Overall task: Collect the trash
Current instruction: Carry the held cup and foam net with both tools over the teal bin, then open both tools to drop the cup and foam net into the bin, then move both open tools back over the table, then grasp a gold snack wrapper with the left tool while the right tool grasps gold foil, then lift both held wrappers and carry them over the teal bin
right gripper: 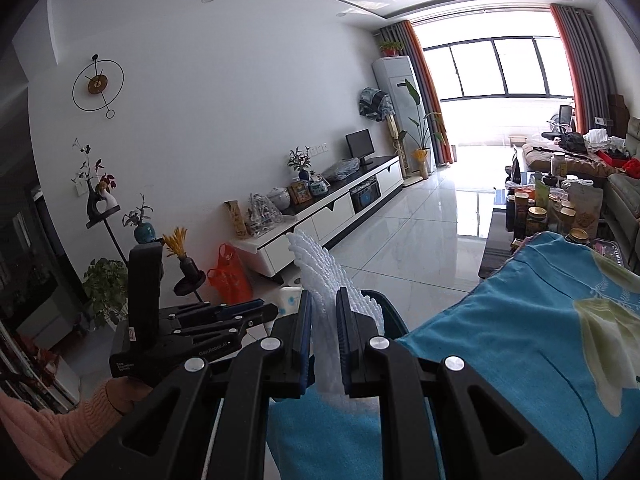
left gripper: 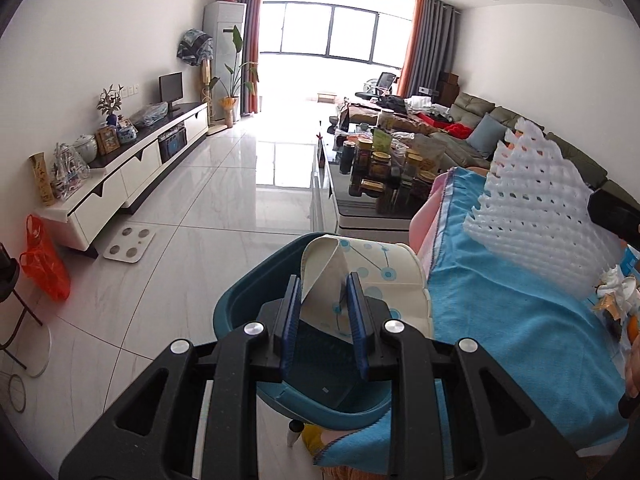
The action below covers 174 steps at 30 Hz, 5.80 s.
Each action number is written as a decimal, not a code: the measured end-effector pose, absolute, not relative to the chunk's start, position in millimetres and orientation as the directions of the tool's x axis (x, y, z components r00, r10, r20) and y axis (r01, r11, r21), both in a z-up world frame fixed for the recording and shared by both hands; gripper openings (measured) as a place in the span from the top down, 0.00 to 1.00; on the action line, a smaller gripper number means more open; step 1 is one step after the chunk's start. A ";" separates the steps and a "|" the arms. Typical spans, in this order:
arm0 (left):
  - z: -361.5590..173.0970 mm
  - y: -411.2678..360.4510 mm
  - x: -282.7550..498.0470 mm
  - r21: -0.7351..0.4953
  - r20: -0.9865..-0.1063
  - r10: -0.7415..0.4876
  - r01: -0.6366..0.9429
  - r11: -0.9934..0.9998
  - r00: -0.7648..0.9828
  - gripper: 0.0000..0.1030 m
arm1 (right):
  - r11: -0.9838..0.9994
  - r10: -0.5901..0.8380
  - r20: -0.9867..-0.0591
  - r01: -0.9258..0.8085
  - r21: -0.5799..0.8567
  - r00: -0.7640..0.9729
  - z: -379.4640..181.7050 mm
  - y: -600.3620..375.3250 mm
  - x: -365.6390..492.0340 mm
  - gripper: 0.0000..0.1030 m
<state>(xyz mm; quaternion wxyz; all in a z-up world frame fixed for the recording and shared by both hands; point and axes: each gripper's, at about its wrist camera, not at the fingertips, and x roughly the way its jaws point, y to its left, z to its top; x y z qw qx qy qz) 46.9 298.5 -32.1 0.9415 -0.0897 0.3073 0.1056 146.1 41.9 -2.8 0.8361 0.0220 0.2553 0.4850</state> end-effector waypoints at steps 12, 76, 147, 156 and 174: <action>-62.3 322.4 85.9 -0.091 -0.650 0.190 -0.324 0.942 0.735 0.77 | 0.485 0.842 -0.452 -0.780 0.394 0.295 -33.7 104.8 186.3 0.89; -61.4 -28.5 123.5 -0.219 -0.600 -0.479 0.445 0.869 0.641 0.27 | 0.928 0.347 -0.515 -0.208 0.310 0.784 -54.3 -248.4 118.7 0.58; -30.0 101.8 71.6 -0.327 -0.535 -0.431 0.292 0.899 0.726 0.91 | 0.793 0.605 -0.532 -0.507 0.338 0.592 -51.7 -153.7 110.8 0.83; -19.8 146.3 58.9 -0.307 -0.523 -0.335 0.194 0.932 0.784 0.91 | 0.746 0.660 -0.511 -0.559 0.361 0.550 -45.9 -114.5 130.2 0.83; -7.0 250.1 38.3 -0.266 -0.509 -0.095 -0.052 0.963 0.855 0.91 | 0.619 0.766 -0.488 -0.686 0.383 0.419 -37.6 -9.3 179.1 0.84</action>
